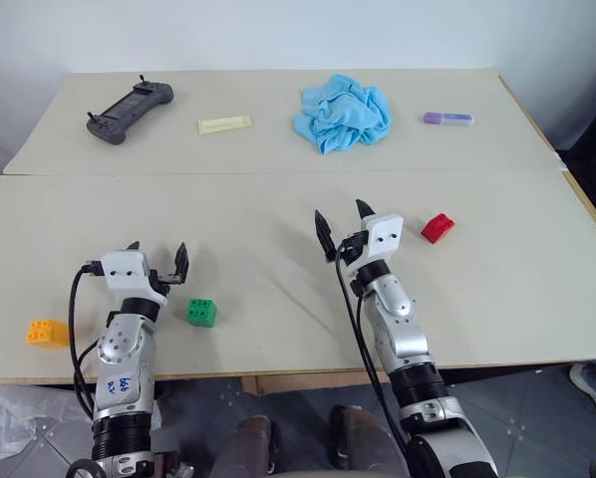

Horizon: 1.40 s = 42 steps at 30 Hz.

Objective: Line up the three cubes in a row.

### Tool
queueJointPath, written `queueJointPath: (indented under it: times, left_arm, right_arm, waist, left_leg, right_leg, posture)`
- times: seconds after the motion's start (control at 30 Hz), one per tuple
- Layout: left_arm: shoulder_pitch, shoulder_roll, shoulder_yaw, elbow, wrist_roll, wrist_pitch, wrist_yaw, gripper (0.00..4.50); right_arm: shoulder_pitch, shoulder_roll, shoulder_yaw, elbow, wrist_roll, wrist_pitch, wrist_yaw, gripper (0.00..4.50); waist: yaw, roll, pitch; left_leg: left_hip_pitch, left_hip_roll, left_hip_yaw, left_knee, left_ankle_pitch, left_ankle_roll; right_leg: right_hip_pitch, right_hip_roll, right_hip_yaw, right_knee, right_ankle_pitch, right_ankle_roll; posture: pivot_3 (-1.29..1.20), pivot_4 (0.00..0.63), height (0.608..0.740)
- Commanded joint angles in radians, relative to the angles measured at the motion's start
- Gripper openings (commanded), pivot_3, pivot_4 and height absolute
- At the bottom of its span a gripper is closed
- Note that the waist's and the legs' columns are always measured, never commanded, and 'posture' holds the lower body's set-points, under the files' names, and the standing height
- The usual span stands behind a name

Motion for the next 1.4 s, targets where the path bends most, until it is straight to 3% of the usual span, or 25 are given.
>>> queueJointPath:
  times: [0.03,0.3,0.4,0.53,0.63,0.83,1.0,1.1,1.3,1.4]
  left_arm:
    - [0.011,-0.007,0.016,-0.04,-0.01,-0.022,0.013,4.48]
    - [0.042,0.017,0.019,-0.114,-0.103,-0.05,-0.105,4.48]
    - [0.05,0.071,0.008,-0.177,-0.167,-0.024,-0.219,4.48]
    - [0.026,0.275,-0.05,-0.247,-0.287,0.051,-0.561,4.48]
    - [0.025,0.382,-0.069,-0.259,-0.349,0.097,-0.723,4.48]
    - [0.012,0.453,-0.145,-0.269,-0.332,0.102,-0.881,4.48]
    - [-0.017,0.412,-0.186,-0.295,-0.322,0.129,-0.85,4.48]
    - [-0.022,0.393,-0.202,-0.315,-0.326,0.149,-0.836,4.48]
    - [-0.054,0.377,-0.234,-0.339,-0.306,0.178,-0.814,4.48]
    - [-0.058,0.375,-0.229,-0.344,-0.303,0.187,-0.805,4.48]
  right_arm:
    - [-0.003,0.001,-0.008,-0.022,0.009,-0.012,-0.001,4.5]
    - [0.019,-0.015,-0.004,-0.084,0.022,-0.006,0.027,4.5]
    - [0.066,-0.08,0.02,-0.257,0.097,0.009,0.161,4.5]
    - [0.165,-0.277,-0.086,-0.56,0.233,0.202,0.235,4.5]
    - [0.253,-0.393,-0.175,-0.646,0.277,0.267,0.25,4.5]
    - [0.422,-0.524,-0.399,-0.564,0.301,0.296,0.265,4.5]
    - [0.477,-0.574,-0.434,-0.48,0.343,0.382,0.32,4.5]
    - [0.41,-0.602,-0.404,-0.459,0.338,0.439,0.33,4.5]
    - [0.103,-0.68,-0.286,-0.192,0.263,0.516,0.402,4.5]
    - [0.021,-0.687,-0.252,-0.093,0.242,0.532,0.433,4.5]
  waist:
    - [-0.001,0.0,0.0]
    - [-0.003,0.0,0.0]
    - [0.0,0.0,0.0]
    - [0.011,0.001,0.0]
    - [0.011,0.001,0.0]
    - [0.01,0.003,0.001]
    - [0.01,0.003,0.001]
    - [0.006,0.004,0.001]
    - [0.006,0.005,0.001]
    - [0.016,0.005,0.001]
  left_leg:
    - [0.0,0.0,0.0,0.0,0.0,0.0]
    - [0.0,0.0,0.0,0.0,0.0,0.0]
    - [-0.001,0.0,-0.001,0.0,0.0,0.0]
    - [-0.002,0.0,-0.002,0.0,0.0,0.0]
    - [-0.001,0.0,-0.003,-0.001,-0.001,0.001]
    - [-0.001,0.001,-0.002,-0.003,-0.001,0.001]
    - [0.0,0.001,-0.002,-0.002,0.0,0.001]
    - [0.0,0.001,-0.001,-0.002,0.0,0.001]
    - [0.0,0.001,0.001,0.0,0.0,0.001]
    - [-0.001,0.002,-0.002,-0.001,0.0,0.001]
  right_leg:
    - [0.0,0.0,0.0,0.0,0.0,0.0]
    - [0.0,-0.001,0.0,0.0,0.0,0.0]
    - [0.0,-0.001,0.001,-0.001,0.0,0.0]
    - [0.0,-0.002,0.002,-0.002,0.0,0.0]
    - [0.003,-0.003,0.001,-0.005,0.0,-0.001]
    - [0.003,-0.003,0.002,-0.006,-0.001,-0.001]
    - [0.004,-0.003,0.002,-0.005,-0.001,-0.001]
    - [0.003,-0.002,0.003,-0.005,-0.001,-0.001]
    - [0.002,-0.002,0.003,-0.005,0.0,-0.001]
    - [0.003,-0.002,0.001,-0.005,-0.001,-0.001]
  posture:
    - [0.0,0.15,0.74]
    - [0.0,0.15,0.74]
    - [0.0,0.15,0.74]
    - [0.0,0.15,0.74]
    - [0.0,0.15,0.74]
    - [0.0,0.15,0.74]
    - [0.0,0.15,0.74]
    - [0.0,0.15,0.74]
    - [0.0,0.15,0.74]
    - [0.0,0.15,0.74]
